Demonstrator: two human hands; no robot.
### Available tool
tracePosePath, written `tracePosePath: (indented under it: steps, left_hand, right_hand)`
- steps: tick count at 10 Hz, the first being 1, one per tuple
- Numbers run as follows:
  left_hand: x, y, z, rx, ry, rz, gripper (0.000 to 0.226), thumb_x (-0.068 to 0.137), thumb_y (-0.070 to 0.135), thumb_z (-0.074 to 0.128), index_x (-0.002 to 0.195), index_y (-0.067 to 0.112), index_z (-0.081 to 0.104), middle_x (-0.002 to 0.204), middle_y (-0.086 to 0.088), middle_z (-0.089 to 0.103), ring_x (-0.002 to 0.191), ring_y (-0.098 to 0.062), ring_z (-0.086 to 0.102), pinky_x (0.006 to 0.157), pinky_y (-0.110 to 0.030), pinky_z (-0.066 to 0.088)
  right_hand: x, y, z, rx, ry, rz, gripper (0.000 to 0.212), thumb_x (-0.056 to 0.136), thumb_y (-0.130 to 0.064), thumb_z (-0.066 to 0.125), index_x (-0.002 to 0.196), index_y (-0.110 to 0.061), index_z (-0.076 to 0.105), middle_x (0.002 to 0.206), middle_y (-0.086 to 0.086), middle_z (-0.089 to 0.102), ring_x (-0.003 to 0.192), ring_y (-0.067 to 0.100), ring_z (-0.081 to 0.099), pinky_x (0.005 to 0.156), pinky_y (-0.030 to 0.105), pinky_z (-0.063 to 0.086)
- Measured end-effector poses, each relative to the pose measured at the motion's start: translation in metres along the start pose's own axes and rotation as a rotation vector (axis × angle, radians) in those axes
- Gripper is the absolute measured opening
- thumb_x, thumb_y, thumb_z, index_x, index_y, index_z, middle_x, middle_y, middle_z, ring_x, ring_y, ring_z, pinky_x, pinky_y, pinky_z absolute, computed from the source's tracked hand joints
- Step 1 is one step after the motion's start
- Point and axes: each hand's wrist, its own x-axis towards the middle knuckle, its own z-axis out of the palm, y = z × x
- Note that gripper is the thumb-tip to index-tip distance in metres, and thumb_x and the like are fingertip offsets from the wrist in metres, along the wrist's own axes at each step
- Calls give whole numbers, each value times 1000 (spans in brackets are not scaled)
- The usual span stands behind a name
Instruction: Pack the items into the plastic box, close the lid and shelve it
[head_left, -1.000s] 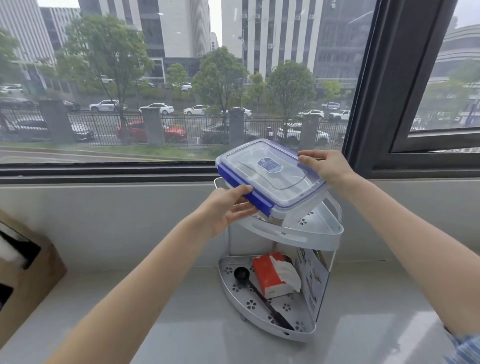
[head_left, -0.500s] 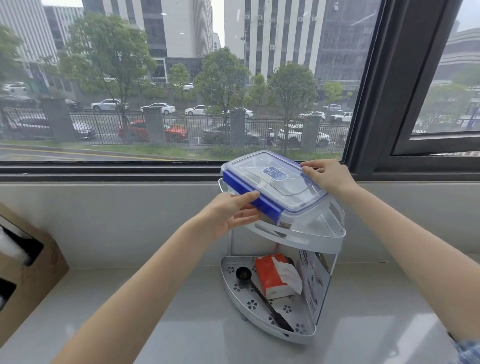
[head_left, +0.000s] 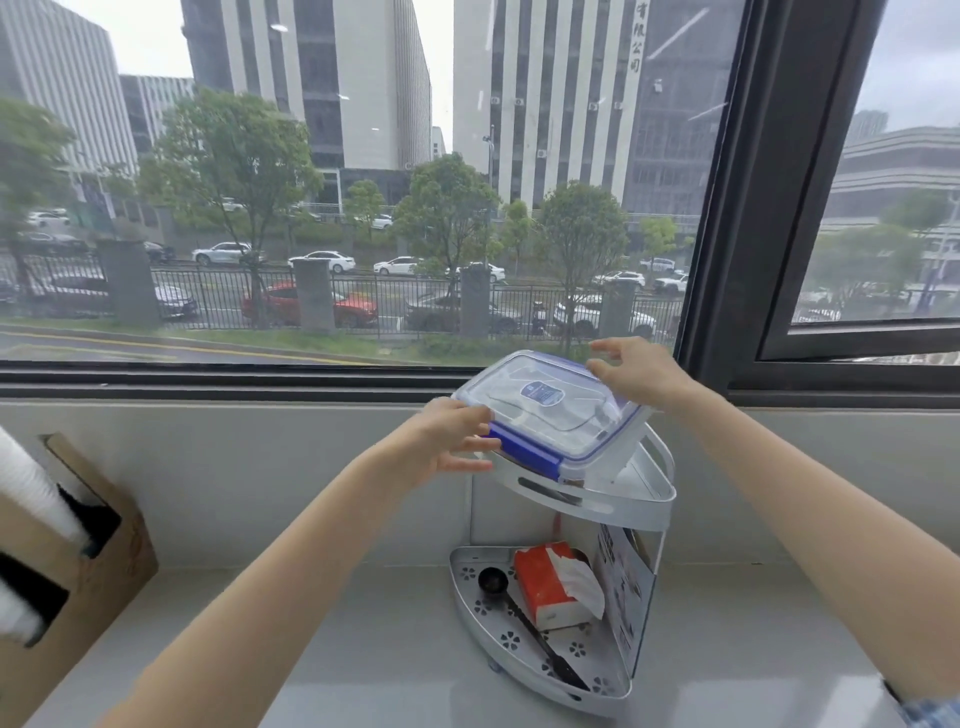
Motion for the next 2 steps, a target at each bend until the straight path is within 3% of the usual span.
tracePosePath:
  steps: [1, 2]
  left_hand:
    - [-20, 24, -14, 126, 73, 97, 18, 88, 15, 46, 104, 10, 52, 112, -9, 56, 99, -18, 58, 80, -34, 51]
    - [-33, 38, -25, 207, 154, 188, 34, 88, 16, 46, 121, 9, 45, 122, -10, 53, 103, -18, 54, 86, -33, 47]
  right_hand:
    - [-11, -28, -17, -51, 48, -57, 44, 91, -30, 46, 133, -17, 43, 140, 8, 48, 130, 27, 41, 109, 41, 33]
    - [-17, -46, -27, -89, 84, -107, 46, 91, -30, 45, 135, -18, 40, 143, 7, 44, 131, 27, 39, 109, 45, 32]
